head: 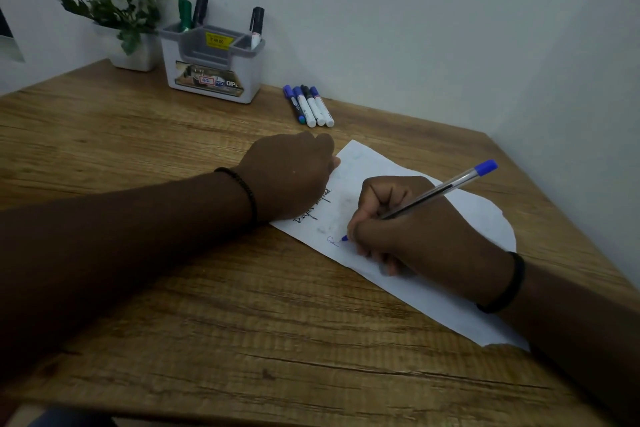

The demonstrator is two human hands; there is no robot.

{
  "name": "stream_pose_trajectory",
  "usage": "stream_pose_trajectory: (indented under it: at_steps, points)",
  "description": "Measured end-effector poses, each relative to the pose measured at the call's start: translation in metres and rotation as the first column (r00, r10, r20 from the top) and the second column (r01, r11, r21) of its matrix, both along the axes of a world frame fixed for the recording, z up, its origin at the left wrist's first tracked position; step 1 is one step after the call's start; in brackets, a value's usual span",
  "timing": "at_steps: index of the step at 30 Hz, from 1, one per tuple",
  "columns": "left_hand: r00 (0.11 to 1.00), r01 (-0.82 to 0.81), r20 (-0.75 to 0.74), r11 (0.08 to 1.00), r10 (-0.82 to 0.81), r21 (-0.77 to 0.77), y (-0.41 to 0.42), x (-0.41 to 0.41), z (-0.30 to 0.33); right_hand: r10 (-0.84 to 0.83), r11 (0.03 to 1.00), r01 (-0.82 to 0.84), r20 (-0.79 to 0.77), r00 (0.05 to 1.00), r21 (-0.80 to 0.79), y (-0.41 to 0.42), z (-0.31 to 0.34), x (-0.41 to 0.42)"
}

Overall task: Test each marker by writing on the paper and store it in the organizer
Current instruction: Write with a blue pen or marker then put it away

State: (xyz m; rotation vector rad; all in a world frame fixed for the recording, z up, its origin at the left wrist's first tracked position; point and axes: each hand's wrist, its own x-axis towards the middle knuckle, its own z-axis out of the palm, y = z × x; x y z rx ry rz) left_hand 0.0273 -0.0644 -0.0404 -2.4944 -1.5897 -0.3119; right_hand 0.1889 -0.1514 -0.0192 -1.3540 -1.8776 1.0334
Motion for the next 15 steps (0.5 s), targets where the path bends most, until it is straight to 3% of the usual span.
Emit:
stream_pose_trajectory:
  at_steps: [6, 15]
  points:
    - [1.0, 0.015, -0.006, 1.0, -0.015, 0.005, 0.0018, -0.0009, -0.0011, 0.005, 1.0, -0.004, 0.048, 0.999, -0.016, 0.0013, 0.0012, 0.0003]
    - [0.999, 0.001, -0.037, 1.0, -0.001, -0.013, 0.0001, 0.0001, 0.0006, -0.015, 1.0, 0.015, 0.003, 1.0, -0.016, 0.0002, 0.0006, 0.0]
